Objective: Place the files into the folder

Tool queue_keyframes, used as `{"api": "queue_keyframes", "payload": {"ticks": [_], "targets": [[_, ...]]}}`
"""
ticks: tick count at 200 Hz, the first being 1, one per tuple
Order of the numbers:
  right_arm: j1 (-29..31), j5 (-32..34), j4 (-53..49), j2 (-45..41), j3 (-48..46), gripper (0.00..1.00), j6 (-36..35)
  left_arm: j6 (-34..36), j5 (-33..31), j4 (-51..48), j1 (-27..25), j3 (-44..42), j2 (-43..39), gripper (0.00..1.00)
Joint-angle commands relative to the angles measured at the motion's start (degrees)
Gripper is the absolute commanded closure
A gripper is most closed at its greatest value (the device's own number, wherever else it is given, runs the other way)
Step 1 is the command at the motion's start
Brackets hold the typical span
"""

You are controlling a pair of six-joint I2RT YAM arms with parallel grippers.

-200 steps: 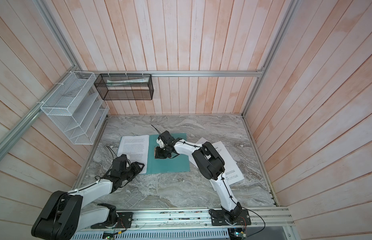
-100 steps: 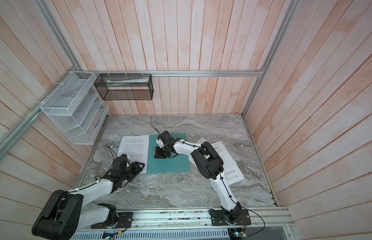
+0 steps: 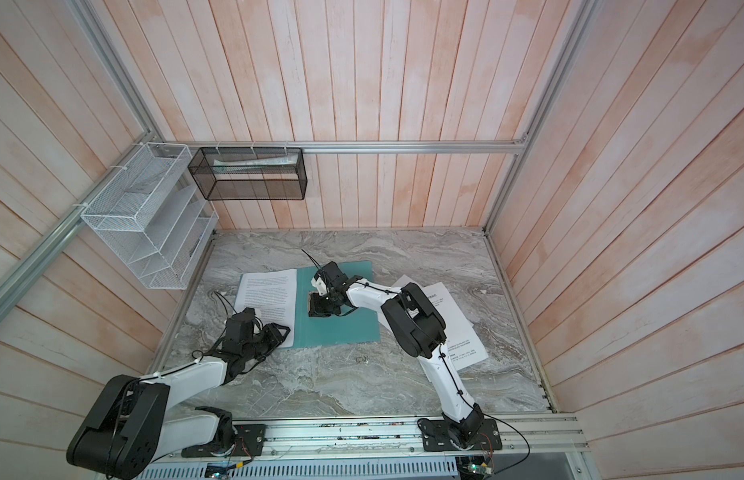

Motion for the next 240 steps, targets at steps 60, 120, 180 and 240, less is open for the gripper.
{"api": "queue_keyframes", "payload": {"ticks": [60, 120, 180, 240], "targets": [[0.3, 23.7, -22.2, 10.4, 5.8, 1.0, -9.1, -4.5, 0.5, -4.2, -1.3, -3.0, 11.5, 0.55], [-0.8, 27.4, -22.4, 9.6, 3.9, 1.0, -11.2, -6.9, -0.1, -2.9, -1.3, -4.5, 12.5, 0.55], [-2.1, 25.6, -24.0, 7.1, 11.3, 1.0, -12.7, -7.5, 2.9, -1.2, 1.0, -5.7, 12.5, 0.54], [-2.5, 21.4, -18.9, 3.9, 8.1, 1.0, -11.6, -7.6, 1.6, -3.0, 0.4, -3.9, 13.9, 0.54]]}}
